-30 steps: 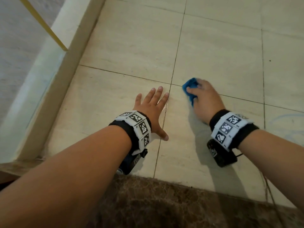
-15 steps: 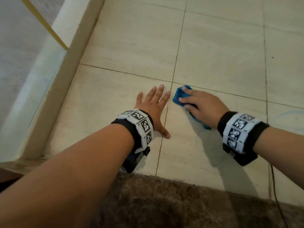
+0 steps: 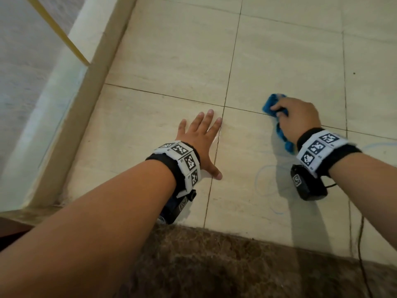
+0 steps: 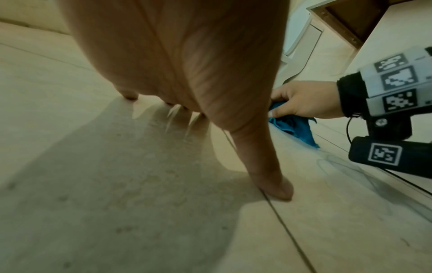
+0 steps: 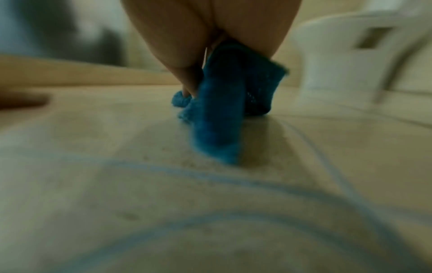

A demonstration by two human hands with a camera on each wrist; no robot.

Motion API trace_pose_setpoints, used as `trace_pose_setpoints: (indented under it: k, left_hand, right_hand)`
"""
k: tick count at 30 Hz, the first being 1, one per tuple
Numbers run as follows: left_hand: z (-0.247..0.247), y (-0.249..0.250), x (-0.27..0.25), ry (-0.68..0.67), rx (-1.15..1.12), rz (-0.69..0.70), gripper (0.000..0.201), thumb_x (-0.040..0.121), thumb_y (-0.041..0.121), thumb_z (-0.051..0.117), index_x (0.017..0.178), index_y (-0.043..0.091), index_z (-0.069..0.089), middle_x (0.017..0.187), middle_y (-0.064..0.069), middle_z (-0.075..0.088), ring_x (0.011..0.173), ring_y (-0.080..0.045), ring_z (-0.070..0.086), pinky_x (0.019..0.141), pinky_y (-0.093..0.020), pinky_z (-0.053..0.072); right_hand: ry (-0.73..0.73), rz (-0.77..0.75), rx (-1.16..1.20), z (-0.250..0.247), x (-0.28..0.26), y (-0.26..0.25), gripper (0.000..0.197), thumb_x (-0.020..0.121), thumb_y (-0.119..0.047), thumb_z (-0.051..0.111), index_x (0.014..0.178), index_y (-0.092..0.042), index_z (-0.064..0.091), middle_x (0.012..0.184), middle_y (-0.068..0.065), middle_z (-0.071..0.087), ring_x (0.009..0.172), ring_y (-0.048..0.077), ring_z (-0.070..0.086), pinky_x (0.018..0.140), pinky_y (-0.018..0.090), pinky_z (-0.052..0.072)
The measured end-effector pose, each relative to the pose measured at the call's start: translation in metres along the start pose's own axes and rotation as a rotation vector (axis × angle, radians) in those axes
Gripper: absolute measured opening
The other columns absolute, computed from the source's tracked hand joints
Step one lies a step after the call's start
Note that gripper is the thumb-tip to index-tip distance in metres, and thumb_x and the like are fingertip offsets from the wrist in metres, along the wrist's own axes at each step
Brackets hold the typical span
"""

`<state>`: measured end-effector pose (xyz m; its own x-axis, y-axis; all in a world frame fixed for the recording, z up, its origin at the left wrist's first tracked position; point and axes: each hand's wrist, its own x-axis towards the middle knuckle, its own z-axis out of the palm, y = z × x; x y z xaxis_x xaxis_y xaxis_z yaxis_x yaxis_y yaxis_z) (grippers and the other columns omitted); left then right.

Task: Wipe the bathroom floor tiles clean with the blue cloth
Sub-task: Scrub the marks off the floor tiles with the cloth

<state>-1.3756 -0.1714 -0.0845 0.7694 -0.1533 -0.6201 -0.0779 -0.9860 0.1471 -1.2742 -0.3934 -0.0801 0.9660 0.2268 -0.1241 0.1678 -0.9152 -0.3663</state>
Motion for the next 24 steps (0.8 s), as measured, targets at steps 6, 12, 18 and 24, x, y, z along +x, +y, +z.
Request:
trace_pose_setpoints:
  k: [6,12,18,24]
  left_hand:
    - [-0.005,0.004,-0.002,-0.012,0.004,-0.004,0.142,0.060,0.071,0.073,0.148,0.021,-0.026,0.154,-0.002,-0.035,0.144,-0.023,-0.025,0.118,-0.054,-0.005]
    - [-0.018,0.017,0.003,0.012,0.043,0.042,0.143,0.059,0.074,0.072,0.148,0.021,-0.026,0.154,-0.006,-0.036,0.144,-0.024,-0.027,0.116,-0.059,-0.005]
    - [-0.011,0.033,0.017,-0.012,0.074,0.088,0.145,0.057,0.077,0.070,0.147,0.020,-0.029,0.152,-0.009,-0.038,0.143,-0.027,-0.028,0.115,-0.060,-0.007]
    - [-0.006,0.033,0.019,0.013,0.085,0.081,0.146,0.055,0.079,0.069,0.146,0.022,-0.030,0.153,-0.008,-0.037,0.144,-0.027,-0.026,0.114,-0.058,-0.006]
  right_hand:
    - [-0.051,-0.130,0.035,0.019,-0.028,-0.023,0.027,0.088,-0.001,0.052,0.111,-0.009,0.065,0.139,0.001,0.050,0.124,0.025,0.050,0.101,0.027,0.033]
    - [-0.065,-0.043,0.057,0.008,-0.015,-0.017,0.027,0.087,0.001,0.052,0.108,-0.010,0.065,0.136,0.005,0.054,0.125,0.027,0.048,0.103,0.025,0.031]
    - [-0.046,0.041,0.047,0.018,-0.026,-0.028,0.027,0.089,-0.004,0.049,0.113,-0.012,0.060,0.144,0.000,0.045,0.126,0.024,0.047,0.097,0.021,0.030]
    - [-0.134,0.074,-0.107,0.021,-0.052,-0.043,0.040,0.088,-0.008,0.046,0.127,-0.015,0.051,0.131,0.009,0.054,0.113,0.030,0.052,0.092,0.034,0.040]
